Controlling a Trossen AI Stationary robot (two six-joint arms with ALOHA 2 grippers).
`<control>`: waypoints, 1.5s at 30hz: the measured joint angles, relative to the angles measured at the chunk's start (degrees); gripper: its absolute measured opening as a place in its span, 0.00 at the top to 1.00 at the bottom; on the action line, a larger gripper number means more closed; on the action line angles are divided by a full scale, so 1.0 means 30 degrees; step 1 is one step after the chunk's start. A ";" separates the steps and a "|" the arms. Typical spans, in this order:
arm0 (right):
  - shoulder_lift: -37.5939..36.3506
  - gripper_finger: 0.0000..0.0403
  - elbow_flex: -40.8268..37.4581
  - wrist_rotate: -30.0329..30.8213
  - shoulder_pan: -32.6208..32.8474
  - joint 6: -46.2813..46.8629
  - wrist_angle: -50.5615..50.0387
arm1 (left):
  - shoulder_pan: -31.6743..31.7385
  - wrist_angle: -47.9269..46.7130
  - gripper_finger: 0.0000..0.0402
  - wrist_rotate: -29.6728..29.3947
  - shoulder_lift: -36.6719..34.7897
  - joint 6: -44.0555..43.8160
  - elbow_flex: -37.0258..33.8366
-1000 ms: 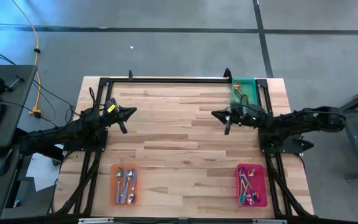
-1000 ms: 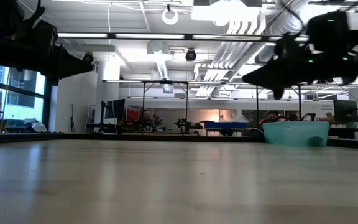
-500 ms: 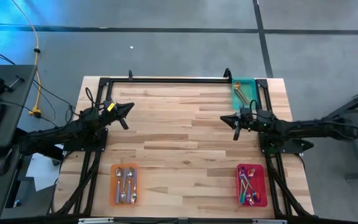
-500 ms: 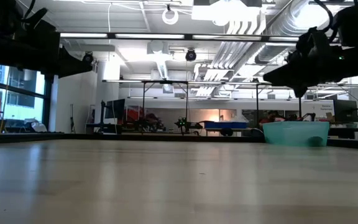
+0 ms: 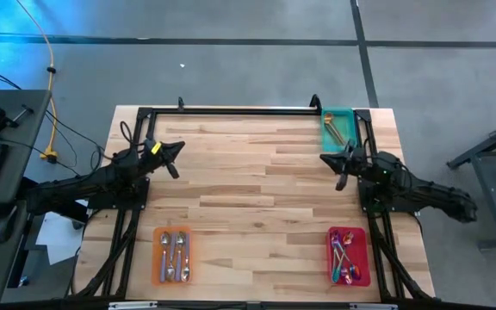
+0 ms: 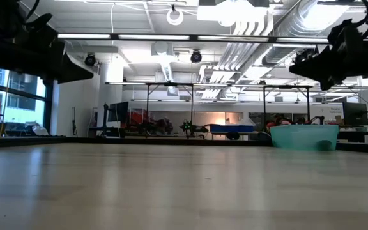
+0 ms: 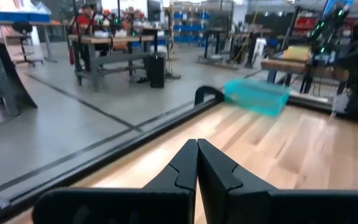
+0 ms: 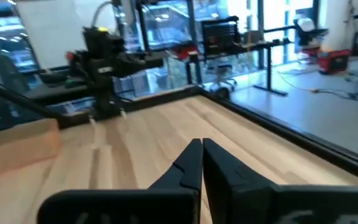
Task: Sort silverware by color (type)
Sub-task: Return to Home Position
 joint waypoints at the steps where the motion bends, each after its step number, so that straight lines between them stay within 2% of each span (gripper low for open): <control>1: 0.0279 1.00 -0.0001 -0.0015 -0.0263 -0.0013 -0.0027 | 0.0019 -0.0286 1.00 -0.0033 0.0007 -0.0061 0.0000; 9: 0.0829 1.00 -0.0023 -0.0163 -0.1642 0.0641 0.0016 | 0.0034 -0.0584 1.00 0.0010 0.0350 0.0242 0.0015; 18: 0.0922 1.00 -0.0023 -0.0196 -0.1662 -0.1286 0.0016 | 0.0034 -0.0568 1.00 0.0046 0.0386 0.0082 0.0015; 27: 0.0922 1.00 -0.0030 -0.0199 -0.1662 0.0094 0.0016 | 0.0034 -0.0579 1.00 0.0054 0.0386 0.0082 0.0015; 45: 0.0922 1.00 -0.0030 -0.0196 -0.1662 -0.0050 0.0023 | 0.0034 -0.0579 1.00 0.0061 0.0386 0.0074 0.0007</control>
